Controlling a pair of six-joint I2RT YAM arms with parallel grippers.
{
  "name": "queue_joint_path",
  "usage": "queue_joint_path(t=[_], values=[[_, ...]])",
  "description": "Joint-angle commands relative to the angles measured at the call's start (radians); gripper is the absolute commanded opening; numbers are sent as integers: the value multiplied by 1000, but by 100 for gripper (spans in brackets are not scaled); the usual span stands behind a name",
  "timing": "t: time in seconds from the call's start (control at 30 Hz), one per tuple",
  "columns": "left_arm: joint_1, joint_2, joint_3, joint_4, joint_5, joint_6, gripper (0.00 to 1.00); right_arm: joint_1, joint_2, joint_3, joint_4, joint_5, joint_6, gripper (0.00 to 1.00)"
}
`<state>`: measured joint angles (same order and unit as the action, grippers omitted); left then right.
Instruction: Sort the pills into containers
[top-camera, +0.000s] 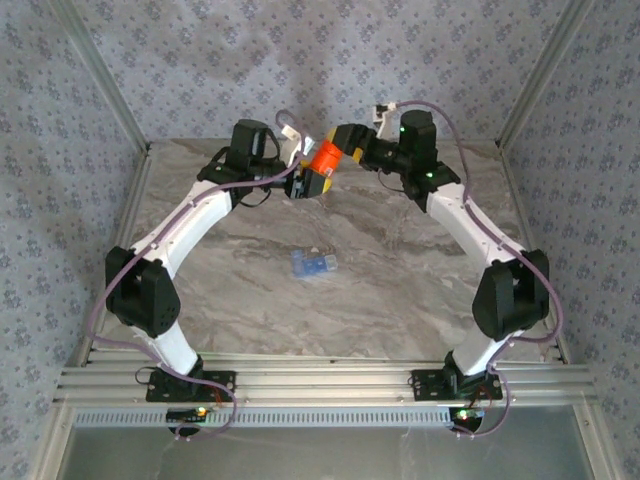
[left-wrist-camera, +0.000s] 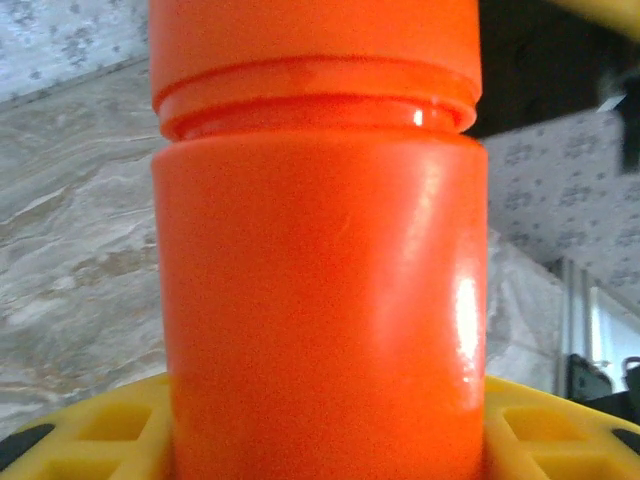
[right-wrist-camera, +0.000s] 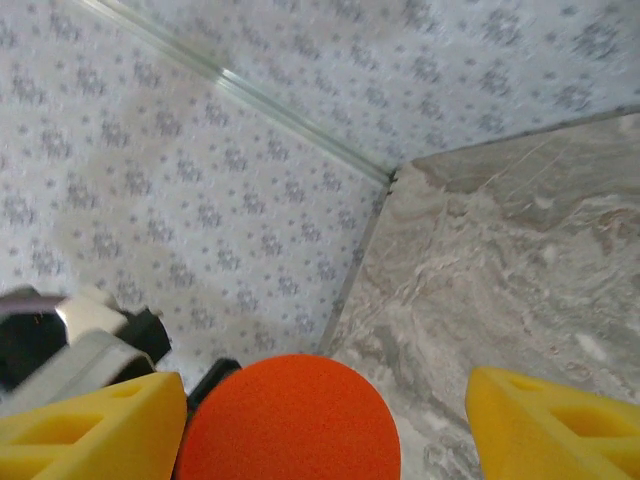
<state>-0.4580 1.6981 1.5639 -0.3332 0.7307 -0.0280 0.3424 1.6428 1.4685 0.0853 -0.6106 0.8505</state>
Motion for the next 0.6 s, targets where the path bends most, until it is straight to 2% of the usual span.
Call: queue_joint_path(t=[0.0, 0.13, 0.27, 0.57], values=[[-9, -27, 22, -37, -124, 106, 0, -28, -51, 11, -65, 85, 62, 76], [-35, -25, 32, -85, -226, 197, 0, -27, -22, 93, -255, 121, 70, 77], [-57, -11, 55, -123, -266, 250, 0, -5, 20, 157, -392, 147, 52, 78], [-75, 3, 73, -151, -283, 276, 0, 52, 73, 187, -414, 128, 51, 77]])
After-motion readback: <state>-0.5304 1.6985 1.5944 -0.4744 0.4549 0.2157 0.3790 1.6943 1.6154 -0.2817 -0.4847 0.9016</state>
